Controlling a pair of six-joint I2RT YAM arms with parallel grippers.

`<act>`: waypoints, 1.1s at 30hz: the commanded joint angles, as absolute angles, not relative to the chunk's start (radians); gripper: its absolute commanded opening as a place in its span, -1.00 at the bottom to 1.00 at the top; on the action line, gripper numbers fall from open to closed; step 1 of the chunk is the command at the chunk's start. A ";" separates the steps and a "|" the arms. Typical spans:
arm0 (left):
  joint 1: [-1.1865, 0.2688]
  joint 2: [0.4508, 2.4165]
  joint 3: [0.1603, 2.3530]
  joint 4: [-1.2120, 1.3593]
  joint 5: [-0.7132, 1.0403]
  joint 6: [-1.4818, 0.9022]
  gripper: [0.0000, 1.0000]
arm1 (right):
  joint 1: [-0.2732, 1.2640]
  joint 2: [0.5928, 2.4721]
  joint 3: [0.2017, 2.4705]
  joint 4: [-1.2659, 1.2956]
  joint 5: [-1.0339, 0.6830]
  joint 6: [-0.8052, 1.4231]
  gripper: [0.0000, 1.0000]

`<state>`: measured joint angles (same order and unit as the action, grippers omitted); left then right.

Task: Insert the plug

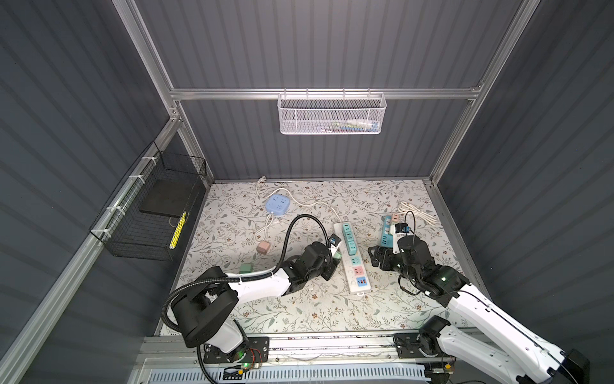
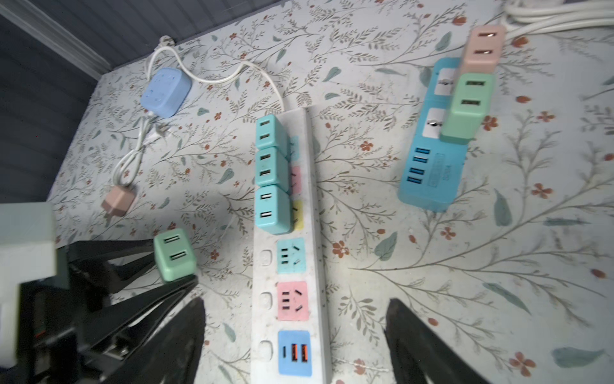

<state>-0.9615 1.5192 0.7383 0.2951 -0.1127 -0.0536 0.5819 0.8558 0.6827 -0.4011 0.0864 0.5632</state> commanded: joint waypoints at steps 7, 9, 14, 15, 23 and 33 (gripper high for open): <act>-0.983 1.450 0.732 0.426 -0.044 0.028 -0.70 | 0.580 0.999 0.791 -0.322 -0.225 0.540 0.49; -0.987 1.443 0.733 0.422 -0.041 0.038 -0.70 | 0.580 1.033 0.802 -0.299 -0.265 0.544 0.46; -0.994 1.448 0.736 0.418 -0.005 0.044 -0.68 | 0.580 1.105 0.806 -0.236 -0.313 0.535 0.38; -0.995 1.454 0.742 0.413 -0.002 0.044 -0.68 | 0.580 1.111 0.809 -0.229 -0.324 0.534 0.36; -0.996 1.457 0.755 0.405 -0.011 0.046 -0.68 | 0.580 1.215 0.802 -0.177 -0.400 0.544 0.03; -0.996 1.452 0.755 0.397 -0.031 0.026 -0.30 | 0.580 1.240 0.797 -0.142 -0.436 0.559 -0.48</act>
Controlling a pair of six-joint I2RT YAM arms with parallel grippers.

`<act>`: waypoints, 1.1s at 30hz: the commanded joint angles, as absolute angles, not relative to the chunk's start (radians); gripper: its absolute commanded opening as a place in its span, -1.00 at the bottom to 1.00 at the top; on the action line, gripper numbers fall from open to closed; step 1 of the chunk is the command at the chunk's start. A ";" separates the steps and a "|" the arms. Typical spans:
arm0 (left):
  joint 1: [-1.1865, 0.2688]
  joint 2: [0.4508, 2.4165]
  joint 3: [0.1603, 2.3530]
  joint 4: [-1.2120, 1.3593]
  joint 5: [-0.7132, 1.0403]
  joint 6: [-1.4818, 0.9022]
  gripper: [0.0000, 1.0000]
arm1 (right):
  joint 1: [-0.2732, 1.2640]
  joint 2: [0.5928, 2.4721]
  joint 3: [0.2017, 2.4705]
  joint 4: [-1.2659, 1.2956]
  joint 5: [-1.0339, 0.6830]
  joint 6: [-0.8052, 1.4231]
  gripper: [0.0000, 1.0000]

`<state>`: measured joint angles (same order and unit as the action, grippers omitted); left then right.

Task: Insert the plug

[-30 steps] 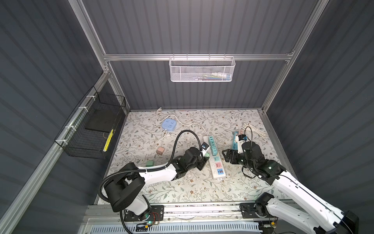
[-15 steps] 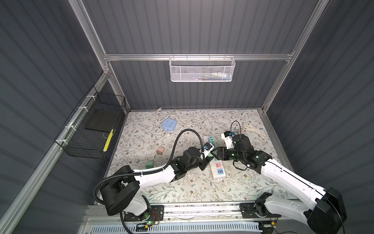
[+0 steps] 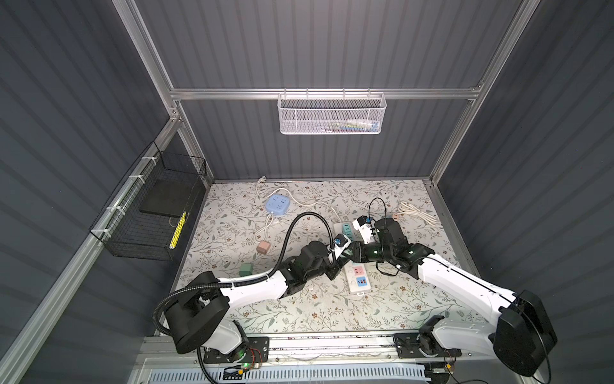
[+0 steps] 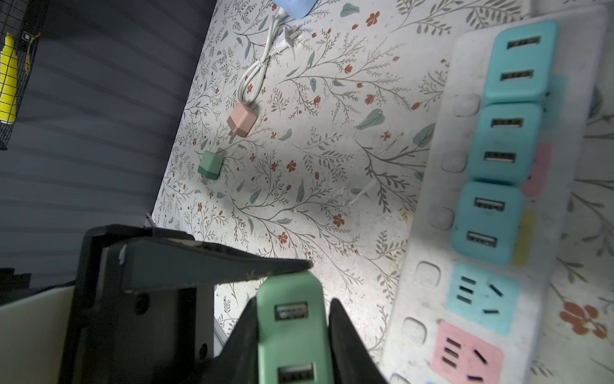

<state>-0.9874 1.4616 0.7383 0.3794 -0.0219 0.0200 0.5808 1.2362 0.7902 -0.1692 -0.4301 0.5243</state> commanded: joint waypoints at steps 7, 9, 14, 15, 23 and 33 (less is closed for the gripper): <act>-0.996 1.346 0.730 0.365 0.033 -0.066 0.48 | 0.579 1.135 0.748 -0.098 -0.301 0.530 -0.54; -0.997 1.304 0.720 0.336 0.025 -0.089 0.51 | 0.579 1.083 0.738 -0.107 -0.235 0.498 -0.55; -0.996 1.184 0.641 0.302 -0.312 -0.203 0.68 | 0.581 1.032 0.714 -0.176 -0.053 0.424 -0.56; -0.996 1.168 0.625 0.278 -0.448 -0.255 0.81 | 0.581 1.024 0.698 -0.176 -0.023 0.417 -0.56; -0.907 1.203 0.627 -0.086 -0.879 -0.716 1.00 | 0.650 1.048 0.634 -0.170 0.166 0.418 -0.58; -0.795 1.135 0.536 -0.021 -0.750 -0.928 1.00 | 0.772 1.203 0.617 -0.056 0.335 0.503 -0.60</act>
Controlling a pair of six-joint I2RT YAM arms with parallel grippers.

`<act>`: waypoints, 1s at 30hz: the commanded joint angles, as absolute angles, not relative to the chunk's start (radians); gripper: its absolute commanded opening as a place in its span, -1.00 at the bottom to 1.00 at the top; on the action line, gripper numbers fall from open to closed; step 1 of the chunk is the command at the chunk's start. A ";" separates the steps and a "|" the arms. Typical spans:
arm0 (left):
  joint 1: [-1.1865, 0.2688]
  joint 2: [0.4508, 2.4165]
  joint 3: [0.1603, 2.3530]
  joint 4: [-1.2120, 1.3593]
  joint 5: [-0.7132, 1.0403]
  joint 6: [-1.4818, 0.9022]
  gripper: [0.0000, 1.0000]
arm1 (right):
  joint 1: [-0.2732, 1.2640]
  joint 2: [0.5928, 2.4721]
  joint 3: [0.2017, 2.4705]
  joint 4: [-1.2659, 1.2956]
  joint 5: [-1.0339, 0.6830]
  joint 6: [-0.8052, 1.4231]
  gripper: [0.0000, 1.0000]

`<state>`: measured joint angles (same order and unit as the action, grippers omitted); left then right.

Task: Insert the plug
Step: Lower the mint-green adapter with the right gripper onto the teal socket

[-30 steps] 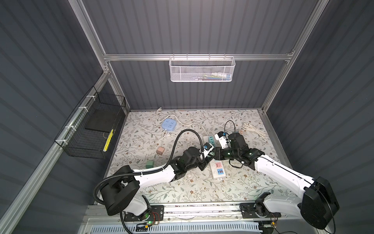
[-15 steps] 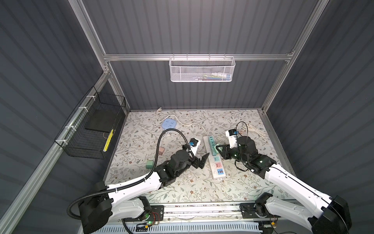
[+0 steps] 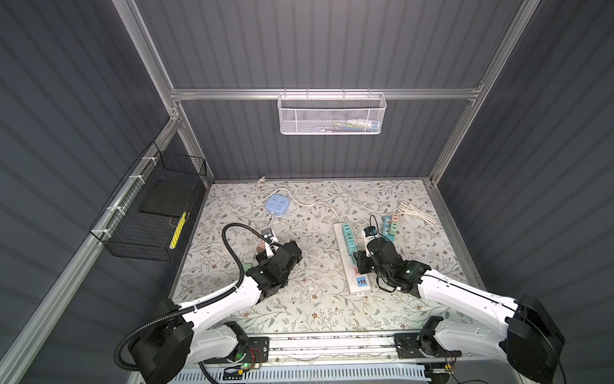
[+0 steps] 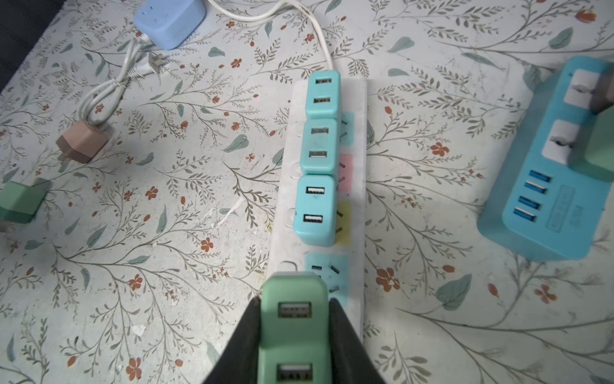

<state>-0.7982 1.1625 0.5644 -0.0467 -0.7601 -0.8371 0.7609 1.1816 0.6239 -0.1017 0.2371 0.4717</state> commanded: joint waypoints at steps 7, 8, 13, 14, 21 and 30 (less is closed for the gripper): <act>-0.789 1.120 0.531 -0.051 -0.749 -0.909 1.00 | 0.784 1.239 0.603 -0.032 0.384 0.514 -0.60; -0.789 1.116 0.526 -0.047 -0.749 -0.909 1.00 | 0.786 1.247 0.604 -0.031 0.381 0.514 -0.61; -0.787 1.118 0.515 -0.035 -0.740 -0.905 1.00 | 0.788 1.300 0.611 -0.011 0.371 0.510 -0.61; -0.785 1.118 0.515 -0.035 -0.738 -0.904 1.00 | 0.788 1.313 0.621 -0.022 0.370 0.514 -0.61; -0.779 1.107 0.515 -0.042 -0.739 -0.890 1.00 | 0.805 1.350 0.628 -0.041 0.384 0.538 -0.62; -0.769 1.109 0.520 -0.040 -0.736 -0.879 1.00 | 0.846 1.395 0.639 -0.081 0.465 0.538 -0.62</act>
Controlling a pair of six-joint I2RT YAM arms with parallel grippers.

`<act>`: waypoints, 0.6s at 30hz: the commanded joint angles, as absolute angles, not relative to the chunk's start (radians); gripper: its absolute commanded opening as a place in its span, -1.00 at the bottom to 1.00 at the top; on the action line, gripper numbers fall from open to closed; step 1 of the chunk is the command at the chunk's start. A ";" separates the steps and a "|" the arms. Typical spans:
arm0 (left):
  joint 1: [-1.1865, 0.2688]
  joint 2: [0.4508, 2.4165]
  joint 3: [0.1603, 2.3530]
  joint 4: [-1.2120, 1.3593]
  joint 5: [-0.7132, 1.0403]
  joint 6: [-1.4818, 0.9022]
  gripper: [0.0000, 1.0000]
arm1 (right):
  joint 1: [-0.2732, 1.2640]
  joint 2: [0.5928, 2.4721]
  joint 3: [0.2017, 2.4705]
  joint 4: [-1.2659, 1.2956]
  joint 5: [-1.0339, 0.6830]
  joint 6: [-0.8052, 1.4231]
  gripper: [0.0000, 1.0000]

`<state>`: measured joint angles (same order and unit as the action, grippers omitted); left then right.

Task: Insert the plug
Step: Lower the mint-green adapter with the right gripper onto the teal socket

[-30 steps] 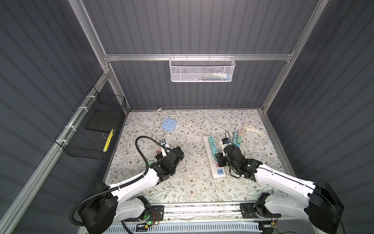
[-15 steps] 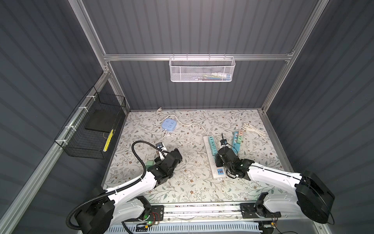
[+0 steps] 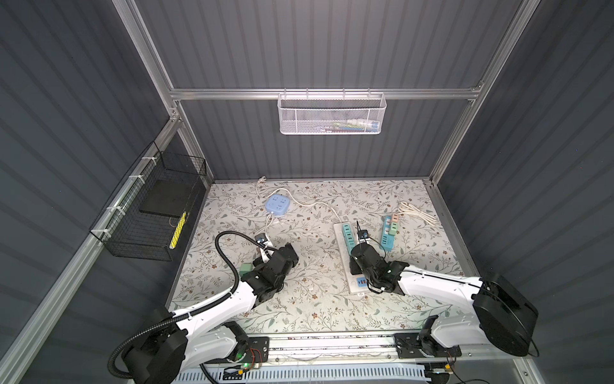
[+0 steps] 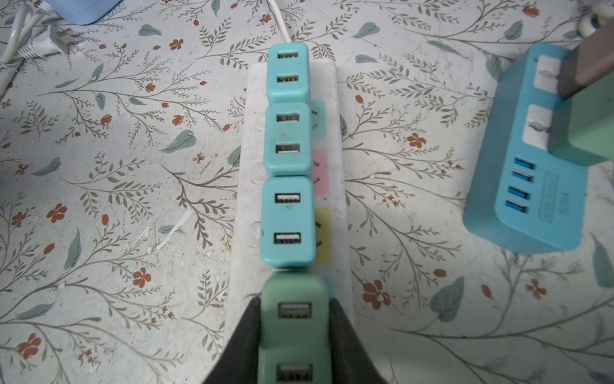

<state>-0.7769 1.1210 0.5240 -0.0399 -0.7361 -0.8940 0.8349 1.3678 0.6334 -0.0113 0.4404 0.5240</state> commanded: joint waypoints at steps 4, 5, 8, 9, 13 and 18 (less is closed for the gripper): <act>-0.769 1.110 0.521 -0.042 -0.736 -0.879 1.00 | 0.856 1.450 0.657 -0.095 0.472 0.550 -0.61; -0.769 1.109 0.523 -0.044 -0.736 -0.879 1.00 | 0.856 1.467 0.654 -0.090 0.465 0.554 -0.62; -0.767 1.103 0.517 -0.045 -0.735 -0.883 1.00 | 0.862 1.522 0.647 -0.090 0.464 0.569 -0.61; -0.767 1.103 0.514 -0.043 -0.735 -0.885 1.00 | 0.874 1.544 0.648 -0.097 0.480 0.572 -0.61; -0.764 1.105 0.515 -0.050 -0.732 -0.879 1.00 | 0.882 1.590 0.619 -0.077 0.452 0.620 -0.58; -0.760 1.102 0.533 -0.055 -0.728 -0.863 1.00 | 0.882 1.522 0.637 -0.098 0.436 0.611 -0.09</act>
